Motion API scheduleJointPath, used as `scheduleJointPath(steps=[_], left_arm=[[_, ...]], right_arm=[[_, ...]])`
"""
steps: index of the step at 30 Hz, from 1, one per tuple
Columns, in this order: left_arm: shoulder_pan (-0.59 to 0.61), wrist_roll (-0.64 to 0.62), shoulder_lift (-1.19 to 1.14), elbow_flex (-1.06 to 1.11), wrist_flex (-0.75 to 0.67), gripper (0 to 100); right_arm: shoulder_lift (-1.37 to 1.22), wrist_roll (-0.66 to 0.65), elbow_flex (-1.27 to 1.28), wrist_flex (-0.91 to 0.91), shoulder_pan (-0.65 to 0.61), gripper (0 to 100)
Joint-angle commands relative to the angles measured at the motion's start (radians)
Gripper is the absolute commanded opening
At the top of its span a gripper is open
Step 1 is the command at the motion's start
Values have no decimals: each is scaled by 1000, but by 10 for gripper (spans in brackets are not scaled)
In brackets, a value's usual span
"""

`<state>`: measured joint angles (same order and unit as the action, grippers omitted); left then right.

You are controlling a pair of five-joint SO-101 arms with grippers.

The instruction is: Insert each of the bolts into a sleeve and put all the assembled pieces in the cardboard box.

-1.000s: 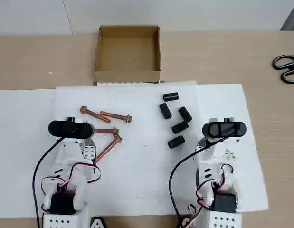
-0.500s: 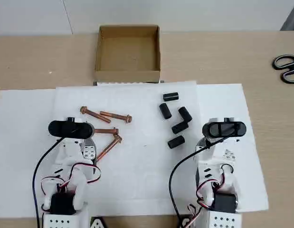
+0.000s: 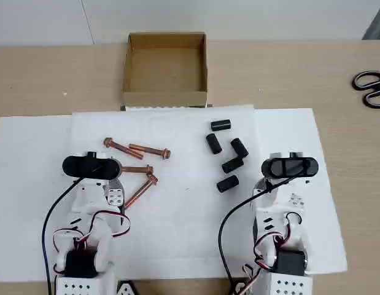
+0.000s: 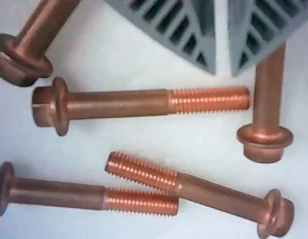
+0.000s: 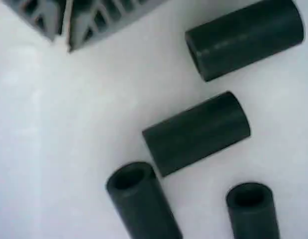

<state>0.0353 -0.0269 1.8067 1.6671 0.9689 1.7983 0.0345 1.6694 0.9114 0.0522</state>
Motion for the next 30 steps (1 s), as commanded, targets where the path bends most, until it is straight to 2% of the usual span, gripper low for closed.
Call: scheduleJointPath(steps=[1, 30], left_arm=[[0, 2, 12, -2, -23, 6], [0, 2, 12, -2, -23, 6]], right_arm=[[16, 12, 14, 8, 8, 4], [16, 15, 14, 8, -13, 4]])
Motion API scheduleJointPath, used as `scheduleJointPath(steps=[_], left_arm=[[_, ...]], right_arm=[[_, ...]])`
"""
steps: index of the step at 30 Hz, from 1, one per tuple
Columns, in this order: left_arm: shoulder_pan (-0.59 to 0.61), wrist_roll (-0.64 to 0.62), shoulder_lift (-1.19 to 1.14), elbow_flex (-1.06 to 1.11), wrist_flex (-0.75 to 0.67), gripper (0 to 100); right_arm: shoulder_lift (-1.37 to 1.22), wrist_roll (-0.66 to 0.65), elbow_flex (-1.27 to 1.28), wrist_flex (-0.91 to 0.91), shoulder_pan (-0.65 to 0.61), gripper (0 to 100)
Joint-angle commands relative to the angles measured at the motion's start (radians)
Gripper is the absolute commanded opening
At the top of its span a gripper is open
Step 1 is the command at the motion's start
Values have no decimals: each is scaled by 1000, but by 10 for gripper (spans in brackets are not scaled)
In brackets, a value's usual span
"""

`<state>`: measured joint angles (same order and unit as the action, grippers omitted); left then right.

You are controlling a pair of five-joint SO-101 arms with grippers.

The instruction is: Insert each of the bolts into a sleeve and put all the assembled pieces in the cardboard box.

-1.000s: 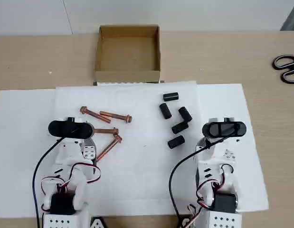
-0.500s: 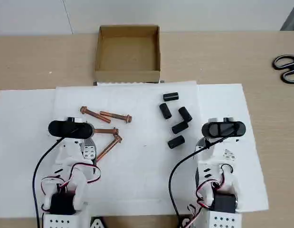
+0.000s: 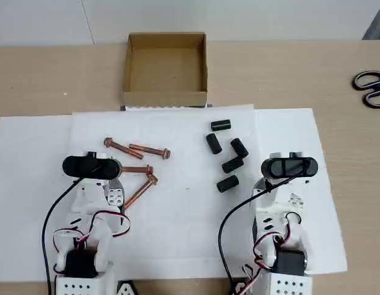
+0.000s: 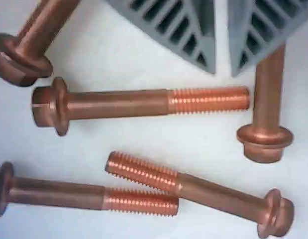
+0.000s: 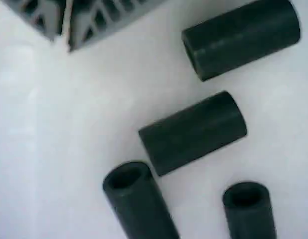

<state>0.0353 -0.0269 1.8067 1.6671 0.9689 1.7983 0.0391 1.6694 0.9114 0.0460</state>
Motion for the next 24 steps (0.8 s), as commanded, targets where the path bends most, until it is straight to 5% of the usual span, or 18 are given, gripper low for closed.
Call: scheduleJointPath(steps=[1, 24], left_arm=[[0, 2, 12, -2, -23, 6], [-117, 11, 11, -64, -107, 8]], right_arm=[[16, 11, 14, 8, -7, 4], [15, 6, -63, 7, 22, 4]])
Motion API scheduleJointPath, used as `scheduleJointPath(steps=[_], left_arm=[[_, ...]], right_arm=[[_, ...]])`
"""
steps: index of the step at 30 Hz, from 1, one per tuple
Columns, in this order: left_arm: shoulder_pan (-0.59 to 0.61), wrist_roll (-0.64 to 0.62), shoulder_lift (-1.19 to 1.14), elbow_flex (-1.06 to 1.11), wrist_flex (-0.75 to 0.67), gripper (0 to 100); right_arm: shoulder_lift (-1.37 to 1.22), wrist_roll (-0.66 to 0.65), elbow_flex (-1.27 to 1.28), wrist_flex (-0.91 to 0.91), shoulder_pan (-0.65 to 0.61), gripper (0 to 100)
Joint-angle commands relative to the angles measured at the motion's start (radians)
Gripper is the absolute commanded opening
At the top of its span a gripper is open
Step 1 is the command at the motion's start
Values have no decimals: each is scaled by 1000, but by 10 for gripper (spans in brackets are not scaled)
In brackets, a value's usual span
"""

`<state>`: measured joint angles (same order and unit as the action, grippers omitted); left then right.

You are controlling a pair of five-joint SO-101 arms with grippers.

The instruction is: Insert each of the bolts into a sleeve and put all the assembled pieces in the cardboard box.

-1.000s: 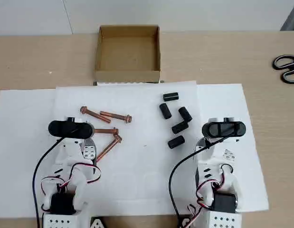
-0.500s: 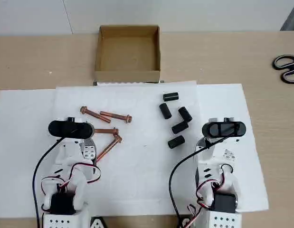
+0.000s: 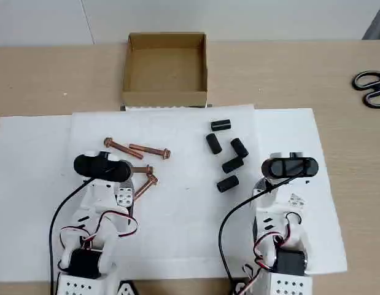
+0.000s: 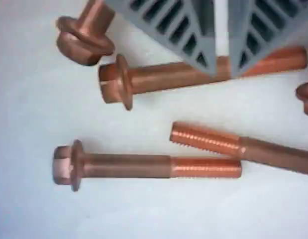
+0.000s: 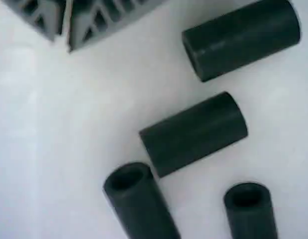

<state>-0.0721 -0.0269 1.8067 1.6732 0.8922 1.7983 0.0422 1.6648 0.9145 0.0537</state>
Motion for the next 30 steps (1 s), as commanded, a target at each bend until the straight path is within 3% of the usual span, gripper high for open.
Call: scheduleJointPath(steps=[1, 9, 16, 24, 27, 30], left_arm=[[-9, 26, 11, -96, -32, 8], [-17, 83, -43, -325, -26, 8], [-15, 81, -546, -757, 29, 8], [-11, 15, -1171, -1434, 500, 6], [-11, 21, -1326, -1549, 657, 6], [-11, 21, -1444, -1558, 738, 6]], right_arm=[[15, 2, -89, 10, 15, 4], [-108, 9, -419, 91, 15, 4], [-653, 173, -939, 147, 8, 4], [-1233, 204, -1514, 601, -68, 4], [-1380, 144, -1657, 754, -101, 4], [-1478, 57, -1722, 797, -107, 4]])
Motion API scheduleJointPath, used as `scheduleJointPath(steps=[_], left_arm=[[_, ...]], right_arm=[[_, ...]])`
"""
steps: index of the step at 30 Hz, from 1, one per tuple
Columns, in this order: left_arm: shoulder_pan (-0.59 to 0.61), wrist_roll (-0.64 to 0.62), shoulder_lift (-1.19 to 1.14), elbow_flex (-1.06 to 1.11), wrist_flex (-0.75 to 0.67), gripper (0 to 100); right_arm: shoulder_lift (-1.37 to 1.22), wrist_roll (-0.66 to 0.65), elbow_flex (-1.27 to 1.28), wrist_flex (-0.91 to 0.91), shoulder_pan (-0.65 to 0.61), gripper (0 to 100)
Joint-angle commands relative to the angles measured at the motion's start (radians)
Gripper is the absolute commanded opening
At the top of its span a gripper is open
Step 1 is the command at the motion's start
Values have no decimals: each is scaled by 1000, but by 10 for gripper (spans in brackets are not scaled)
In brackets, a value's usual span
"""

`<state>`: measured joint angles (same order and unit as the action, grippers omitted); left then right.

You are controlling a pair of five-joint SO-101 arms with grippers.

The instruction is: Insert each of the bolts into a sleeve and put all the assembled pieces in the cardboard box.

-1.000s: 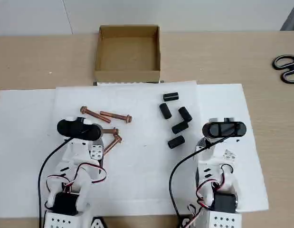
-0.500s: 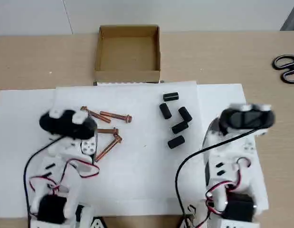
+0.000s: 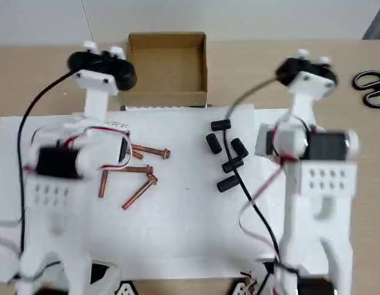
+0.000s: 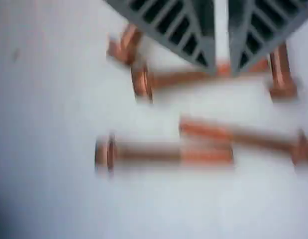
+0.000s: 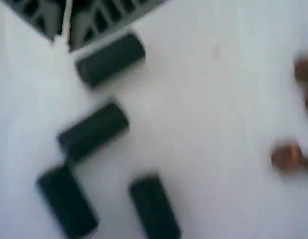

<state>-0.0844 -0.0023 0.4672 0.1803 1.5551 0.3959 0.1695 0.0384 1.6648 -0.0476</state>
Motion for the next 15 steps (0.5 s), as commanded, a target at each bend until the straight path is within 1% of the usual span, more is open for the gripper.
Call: scheduleJointPath(steps=[1, 5, 8, 10, 12, 15], left_arm=[[2, -3, -140, -64, 89, 6], [2, -5, -267, -64, 106, 7], [2, -5, -327, -68, 106, 7], [2, -2, -350, -68, 106, 7], [2, 15, -367, -68, 92, 7], [12, 43, -385, -62, 52, 8]], right_arm=[[-93, -94, -95, 45, -7, 4], [-145, -192, -97, 47, -12, 4], [-174, -370, -94, 53, -5, 5], [-185, -448, -94, 51, -5, 8], [-203, -474, -94, 36, -7, 50], [-271, -522, -94, 18, -12, 168]])
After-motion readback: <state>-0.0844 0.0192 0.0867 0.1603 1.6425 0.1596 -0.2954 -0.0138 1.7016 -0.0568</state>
